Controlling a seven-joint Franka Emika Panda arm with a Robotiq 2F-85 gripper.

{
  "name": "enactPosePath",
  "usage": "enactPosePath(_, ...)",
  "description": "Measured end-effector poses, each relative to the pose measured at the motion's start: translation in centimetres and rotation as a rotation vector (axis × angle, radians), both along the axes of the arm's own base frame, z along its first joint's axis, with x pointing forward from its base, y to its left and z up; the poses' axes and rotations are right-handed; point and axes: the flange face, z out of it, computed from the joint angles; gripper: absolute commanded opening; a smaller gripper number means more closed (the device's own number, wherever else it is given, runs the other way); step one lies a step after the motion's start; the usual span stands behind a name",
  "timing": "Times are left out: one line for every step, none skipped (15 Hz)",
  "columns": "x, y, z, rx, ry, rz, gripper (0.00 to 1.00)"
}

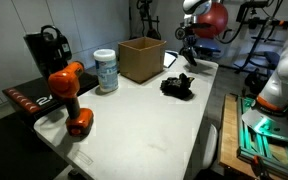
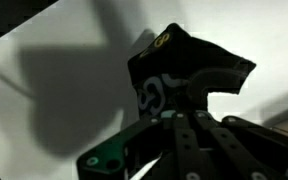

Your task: Pick up the second glove from the right and put it on the leftmost glove, pick up the glove to the right of the stacked glove and put it on the stack of gloves, pick up the rightmost glove and put it on the stack of gloves, pick up all the gloves and put them in the cardboard box

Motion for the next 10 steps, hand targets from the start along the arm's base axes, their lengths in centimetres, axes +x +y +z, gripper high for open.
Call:
enactPosePath(0.3, 1.5, 0.5, 0.003, 0.009, 0.001, 0.00)
enactPosePath(0.6, 3.0, 0.9, 0.005, 0.018, 0.007, 0.00)
enactPosePath(0.9, 4.3, 1.2, 0.002, 0.024, 0.023, 0.00)
enactPosePath(1.2, 5.5, 1.4, -0.002, 0.031, 0.044, 0.01)
enactPosePath(1.4, 6.5, 1.3, -0.003, 0.046, 0.064, 0.01)
enactPosePath(1.5, 7.1, 1.2, -0.003, 0.058, 0.078, 0.01)
enactPosePath(1.6, 7.4, 1.2, -0.003, 0.062, 0.084, 0.01)
enactPosePath(1.6, 7.4, 1.1, -0.003, 0.064, 0.085, 0.01)
enactPosePath(1.5, 7.3, 1.1, -0.004, 0.064, 0.084, 0.01)
enactPosePath(1.5, 7.3, 1.1, -0.004, 0.065, 0.083, 0.01)
